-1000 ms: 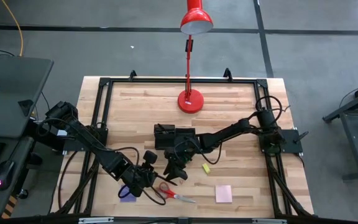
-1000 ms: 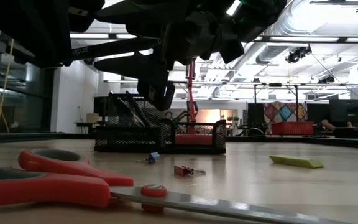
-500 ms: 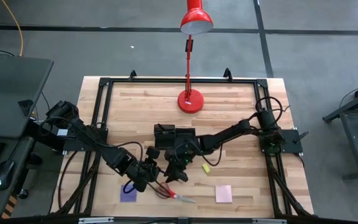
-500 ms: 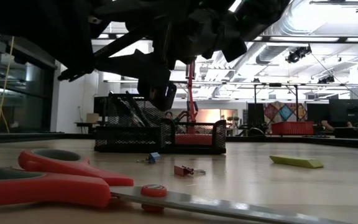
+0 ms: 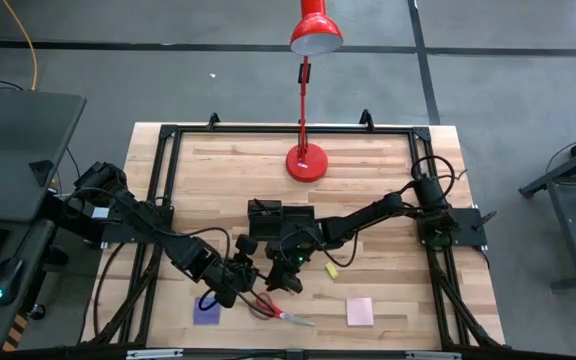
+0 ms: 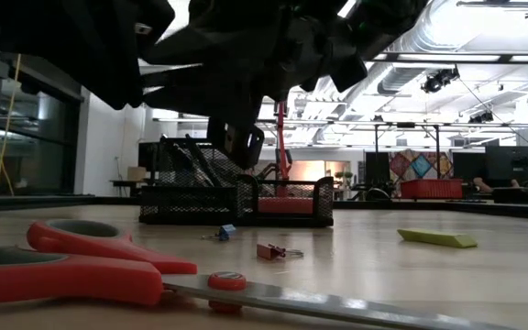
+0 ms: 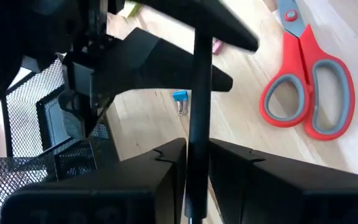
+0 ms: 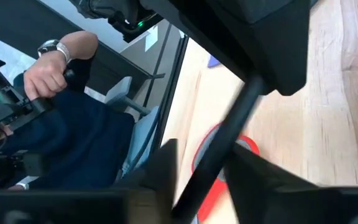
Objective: Pick and place office supplies into organizer
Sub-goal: Put the black pen into the desk organizer
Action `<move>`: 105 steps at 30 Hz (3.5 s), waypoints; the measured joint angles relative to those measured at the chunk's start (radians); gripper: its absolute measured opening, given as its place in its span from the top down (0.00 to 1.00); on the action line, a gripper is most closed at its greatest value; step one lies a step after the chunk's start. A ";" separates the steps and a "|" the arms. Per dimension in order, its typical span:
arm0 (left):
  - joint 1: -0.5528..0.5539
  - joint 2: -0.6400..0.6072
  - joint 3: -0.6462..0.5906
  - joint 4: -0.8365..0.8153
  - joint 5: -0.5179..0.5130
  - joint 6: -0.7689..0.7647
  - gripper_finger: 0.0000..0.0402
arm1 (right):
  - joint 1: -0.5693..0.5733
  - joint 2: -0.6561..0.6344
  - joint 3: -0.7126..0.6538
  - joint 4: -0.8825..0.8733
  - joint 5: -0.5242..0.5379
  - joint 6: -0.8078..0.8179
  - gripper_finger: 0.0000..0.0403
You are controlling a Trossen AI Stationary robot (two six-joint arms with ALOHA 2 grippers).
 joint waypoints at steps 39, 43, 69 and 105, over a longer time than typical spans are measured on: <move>-0.506 -0.094 -0.014 -0.477 -1.002 -1.210 0.68 | 0.046 0.001 0.000 -0.020 0.376 -0.401 0.96; -0.554 -0.093 -0.052 -0.483 -1.077 -1.382 0.68 | 0.059 0.001 0.000 0.023 0.527 -0.476 0.96; -0.517 -0.078 -0.246 -0.247 -1.152 -1.621 0.67 | 0.083 0.001 0.000 0.270 0.856 -0.661 0.96; -0.491 0.005 -0.435 1.497 -0.553 0.142 0.67 | 0.117 0.000 0.000 0.278 0.864 -0.664 0.96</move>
